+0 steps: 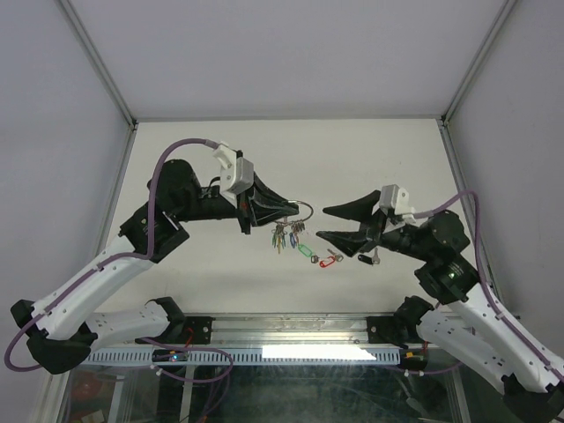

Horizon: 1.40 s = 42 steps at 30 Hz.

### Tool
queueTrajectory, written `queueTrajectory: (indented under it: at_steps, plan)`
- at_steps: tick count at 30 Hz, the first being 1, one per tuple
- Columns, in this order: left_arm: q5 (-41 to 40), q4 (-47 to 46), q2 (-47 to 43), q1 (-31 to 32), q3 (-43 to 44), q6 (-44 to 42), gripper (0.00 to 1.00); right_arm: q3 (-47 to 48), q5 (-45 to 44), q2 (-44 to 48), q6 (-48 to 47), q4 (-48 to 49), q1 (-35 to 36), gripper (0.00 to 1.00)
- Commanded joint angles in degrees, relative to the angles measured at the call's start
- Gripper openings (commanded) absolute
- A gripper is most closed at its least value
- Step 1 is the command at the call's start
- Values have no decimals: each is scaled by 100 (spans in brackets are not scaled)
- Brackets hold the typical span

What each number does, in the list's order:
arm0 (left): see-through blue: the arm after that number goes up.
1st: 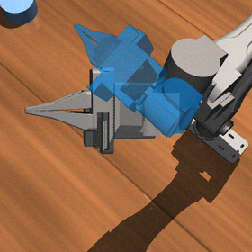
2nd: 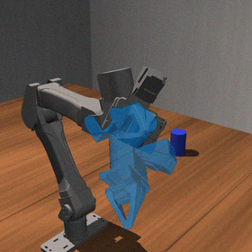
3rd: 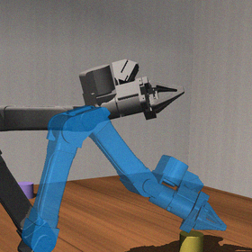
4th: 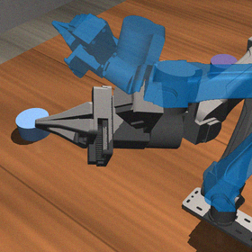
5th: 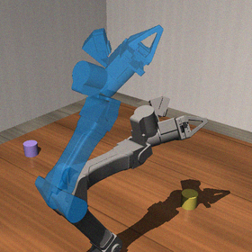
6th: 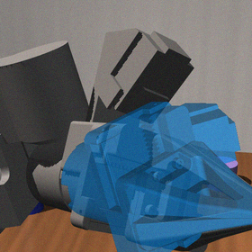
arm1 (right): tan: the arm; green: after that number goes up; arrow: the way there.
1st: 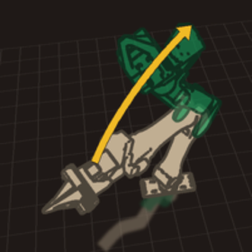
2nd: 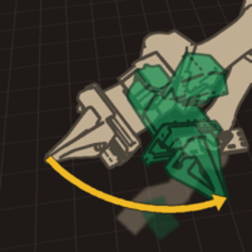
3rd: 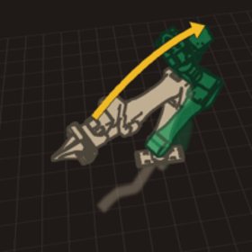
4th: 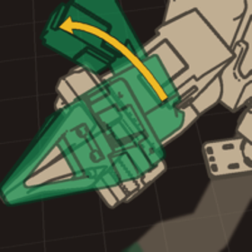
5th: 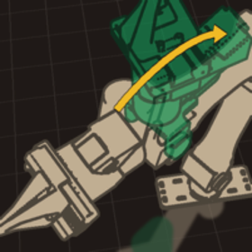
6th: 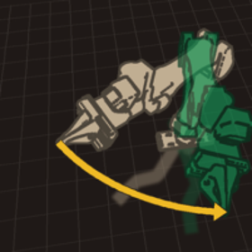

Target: Put the keys on the keyring

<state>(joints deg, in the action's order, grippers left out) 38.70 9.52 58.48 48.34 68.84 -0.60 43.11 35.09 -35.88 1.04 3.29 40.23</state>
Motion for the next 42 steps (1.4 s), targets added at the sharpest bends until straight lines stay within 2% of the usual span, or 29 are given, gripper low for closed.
queueTrajectory:
  at_steps: [1,3,6,11,21,30,42]
  plan:
    - [-821,-407,-264,27,15,66,0,-418,-720,348,-215,944,21,55]
    - [-1021,-403,-267,28,10,79,0,-560,-775,314,-412,1119,25,59]
    - [-1174,-407,-241,27,16,79,0,-614,-877,209,-585,1201,48,59]
    - [-1198,-400,-232,28,7,105,0,-581,-1452,55,-699,1415,271,55]
    - [-1273,-361,-268,27,37,105,0,-736,-3295,-113,-1873,1855,1825,49]
    - [-1277,-335,-267,28,42,87,0,-1128,-3783,-235,-2310,2775,2151,49]
    - [-1251,-323,-267,27,42,79,0,-1100,-3760,-335,-2090,2894,2176,45]
